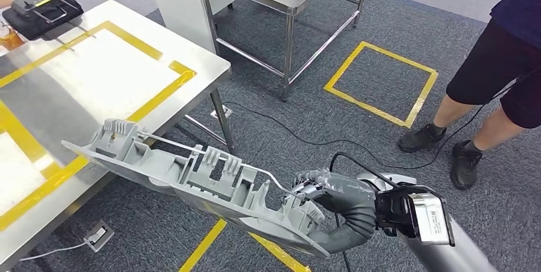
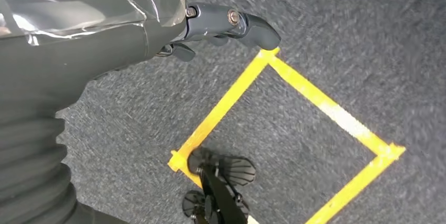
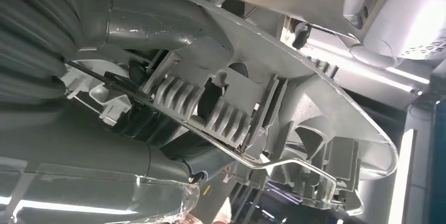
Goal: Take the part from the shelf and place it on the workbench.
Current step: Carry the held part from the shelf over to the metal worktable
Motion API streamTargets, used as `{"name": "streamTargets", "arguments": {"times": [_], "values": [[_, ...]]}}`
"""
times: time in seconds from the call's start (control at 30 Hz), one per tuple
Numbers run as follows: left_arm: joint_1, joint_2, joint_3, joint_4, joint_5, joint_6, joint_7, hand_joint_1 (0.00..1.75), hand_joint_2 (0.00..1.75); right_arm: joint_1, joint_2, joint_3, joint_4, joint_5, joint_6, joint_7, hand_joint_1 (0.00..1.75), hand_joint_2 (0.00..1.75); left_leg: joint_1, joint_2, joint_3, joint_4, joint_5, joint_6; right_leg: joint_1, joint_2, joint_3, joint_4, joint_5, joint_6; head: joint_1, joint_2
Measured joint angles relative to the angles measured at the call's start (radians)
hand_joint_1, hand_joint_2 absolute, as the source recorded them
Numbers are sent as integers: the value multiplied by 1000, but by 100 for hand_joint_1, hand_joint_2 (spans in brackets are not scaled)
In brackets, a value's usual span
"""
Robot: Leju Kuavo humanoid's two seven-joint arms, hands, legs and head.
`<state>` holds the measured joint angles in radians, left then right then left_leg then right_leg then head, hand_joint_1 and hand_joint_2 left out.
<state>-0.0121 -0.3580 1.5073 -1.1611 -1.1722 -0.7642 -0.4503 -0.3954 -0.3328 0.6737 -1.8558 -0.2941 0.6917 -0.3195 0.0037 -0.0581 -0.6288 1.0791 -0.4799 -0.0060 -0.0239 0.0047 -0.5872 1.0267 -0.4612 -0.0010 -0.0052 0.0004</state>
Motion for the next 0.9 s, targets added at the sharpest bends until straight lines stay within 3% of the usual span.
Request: {"name": "streamTargets", "arguments": {"times": [0.03, 0.1, 0.13, 0.17, 0.2, 0.27, 0.33, 0.37, 0.43, 0.5, 0.57, 0.63, 0.67, 0.7, 0.77, 0.8, 0.87, 0.9], "values": [[0, 0, 0, 0, 5, 2, 8, 0, 175, -1, 1, 0, 0, 1, 2, -2, 175, 175, 0, 25, -27, 56, -28, -4, 2, -9, 2, 0, -2, -4, -3, 0], [-1, 1, 0, 0, 14, 4, 23, 0, 175, -2, 2, 1, 0, 2, 5, -4, 175, 175, 5, 44, -93, 187, -79, -10, 5, -28, 2, 0, -5, -9, -6, 0], [0, 1, 0, 0, 18, 4, 29, 0, 175, -1, 3, 2, 0, 3, 5, -4, 175, 175, 7, 46, -114, 225, -87, -11, 6, -38, 3, 0, -6, -10, -6, 0], [0, 0, 0, 0, 22, 2, 34, 0, 175, -1, 5, 2, 0, 3, 6, -4, 175, 175, 8, 48, -116, 223, -75, -11, 7, -48, 4, 0, -7, -11, -6, 0], [0, 0, 0, 0, 25, 1, 37, 0, 175, -1, 6, 3, 0, 4, 6, -4, 175, 175, 8, 52, -98, 183, -48, -9, 8, -58, 5, 0, -9, -12, -6, 0], [0, 1, 0, -1, 32, -1, 43, 0, 175, -1, 8, 1, 0, 6, 5, -4, 175, 175, 2, 83, -27, 43, 12, -1, 12, -76, 11, 0, -12, -10, -6, 0], [-1, 2, 0, -2, 36, -4, 46, 0, 175, -1, 9, 0, 0, 10, 4, -5, 175, 175, -7, 109, 14, -42, 35, 10, 16, -91, 13, 0, -16, -4, -5, 0], [-1, 3, 0, -2, 38, -5, 46, 0, 175, -1, 10, -1, 0, 13, 3, -6, 175, 175, -11, 109, 15, -49, 32, 15, 18, -98, 14, -1, -17, 0, -5, 0], [1, 3, 0, -5, 40, -6, 46, 0, 175, 0, 11, -3, -4, 21, 2, -9, 175, 175, -10, 90, 19, -58, 38, 26, 17, -105, 17, -3, -20, 9, -5, 0], [2, 2, 0, -8, 40, -3, 45, 0, 175, 2, 12, -6, -12, 30, 2, -12, 175, 175, -4, 70, 31, -72, 48, 37, 13, -70, 3, 31, -39, 13, -2, 0], [-1, 2, 0, -8, 39, 0, 43, 0, 175, 7, 11, -8, -18, 35, 1, -14, 175, 175, 0, 51, 35, -77, 53, 44, 9, -25, -51, 141, -87, 9, 2, 0], [-3, 1, 0, -8, 35, -4, 42, 0, 175, 14, 9, -9, -22, 37, 3, -15, 175, 175, 1, 27, 34, -77, 54, 45, 7, -13, -114, 261, -123, 12, 5, 0], [-3, 1, 0, -8, 32, -7, 41, 0, 175, 17, 9, -9, -24, 39, 6, -15, 175, 175, 1, 14, 35, -76, 54, 45, 5, -11, -127, 278, -121, 18, 5, 0], [-2, 1, 0, -8, 30, -11, 41, 0, 175, 18, 9, -8, -28, 40, 10, -16, 175, 175, 2, 0, 35, -75, 53, 44, 2, -10, -119, 255, -103, 28, 5, 0], [-2, 1, 0, -8, 28, -16, 41, 0, 175, 17, 9, -7, -37, 42, 23, -16, 175, 175, 5, -26, 35, -68, 50, 38, -6, 12, -61, 121, -44, 47, 5, 0], [-2, 1, -1, -8, 27, -17, 41, 0, 175, 16, 9, -6, -42, 43, 28, -16, 175, 175, 4, -38, 32, -63, 47, 33, -8, 25, -33, 60, -21, 48, 6, 0], [-1, 1, 0, -9, 26, -17, 39, 0, 175, 15, 10, -3, -50, 44, 34, -17, 175, 175, 4, -55, 24, -56, 43, 20, -7, 39, -7, 7, -3, 36, 6, 0], [0, 1, 0, -9, 26, -17, 39, 0, 175, 14, 11, -2, -53, 45, 36, -17, 175, 175, 5, -62, 21, -56, 44, 14, -3, 30, -5, 7, -2, 26, 6, 0]]}}
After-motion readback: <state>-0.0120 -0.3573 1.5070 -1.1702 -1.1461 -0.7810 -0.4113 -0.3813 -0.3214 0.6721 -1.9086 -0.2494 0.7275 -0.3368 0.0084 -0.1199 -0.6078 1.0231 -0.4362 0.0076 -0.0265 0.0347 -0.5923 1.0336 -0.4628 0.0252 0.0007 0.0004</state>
